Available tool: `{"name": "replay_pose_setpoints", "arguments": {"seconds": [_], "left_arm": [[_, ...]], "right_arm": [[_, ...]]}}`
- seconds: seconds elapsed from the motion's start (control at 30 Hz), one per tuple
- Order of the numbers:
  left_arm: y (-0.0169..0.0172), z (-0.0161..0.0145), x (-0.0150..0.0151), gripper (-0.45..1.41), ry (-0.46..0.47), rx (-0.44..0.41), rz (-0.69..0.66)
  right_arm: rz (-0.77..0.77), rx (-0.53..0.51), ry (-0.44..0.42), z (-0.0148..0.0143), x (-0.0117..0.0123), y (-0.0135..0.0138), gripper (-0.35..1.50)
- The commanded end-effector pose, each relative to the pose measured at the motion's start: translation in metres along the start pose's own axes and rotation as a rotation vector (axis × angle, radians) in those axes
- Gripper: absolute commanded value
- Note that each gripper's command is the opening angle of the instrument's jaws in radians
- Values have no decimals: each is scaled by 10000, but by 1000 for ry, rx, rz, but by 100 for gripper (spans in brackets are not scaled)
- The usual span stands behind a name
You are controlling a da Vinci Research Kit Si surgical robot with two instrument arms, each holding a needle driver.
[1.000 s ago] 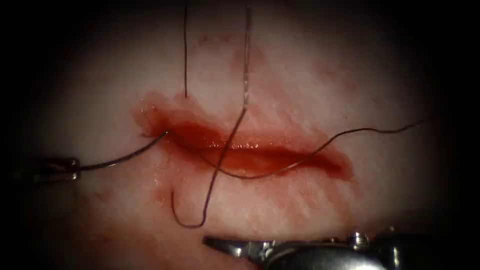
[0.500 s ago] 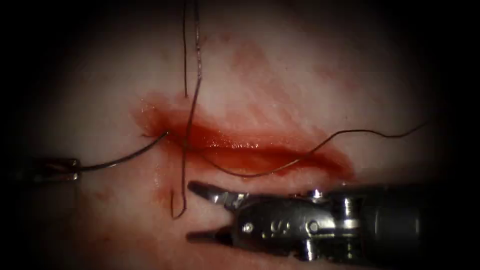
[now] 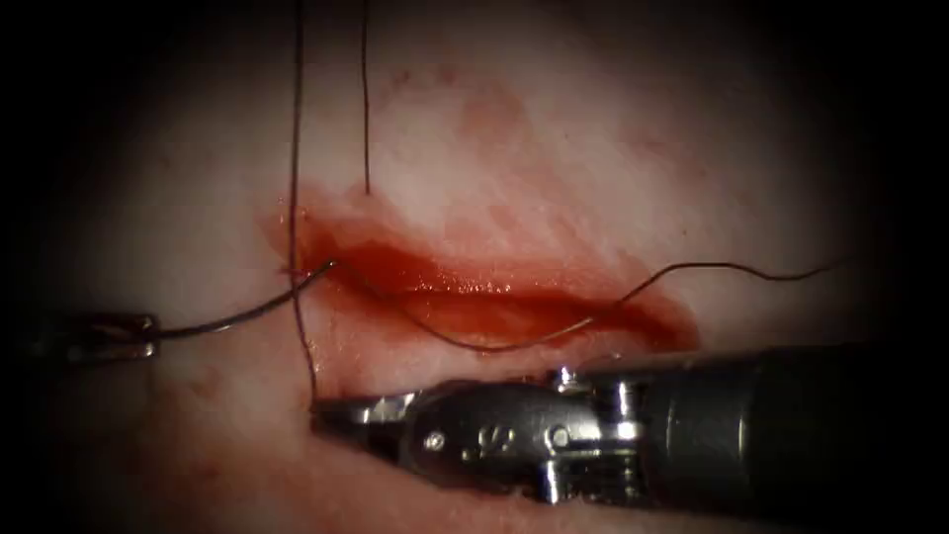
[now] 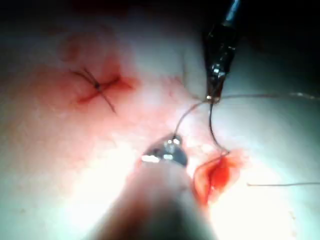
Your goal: Wound Closure
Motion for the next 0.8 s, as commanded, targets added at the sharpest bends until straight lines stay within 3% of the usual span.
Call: {"name": "replay_pose_setpoints", "arguments": {"seconds": [0.03, 0.67, 0.8], "left_arm": [[4, 7, -6, -45, 0, -2, -2], [4, 6, -7, -45, 0, -3, -1], [4, 6, -7, -45, 0, -3, -7]], "right_arm": [[-5, 8, -3, 6, 4, -4, -35], [-10, 71, 18, -44, 41, -44, -35], [-1, 129, 30, -51, 48, -50, -35]]}}
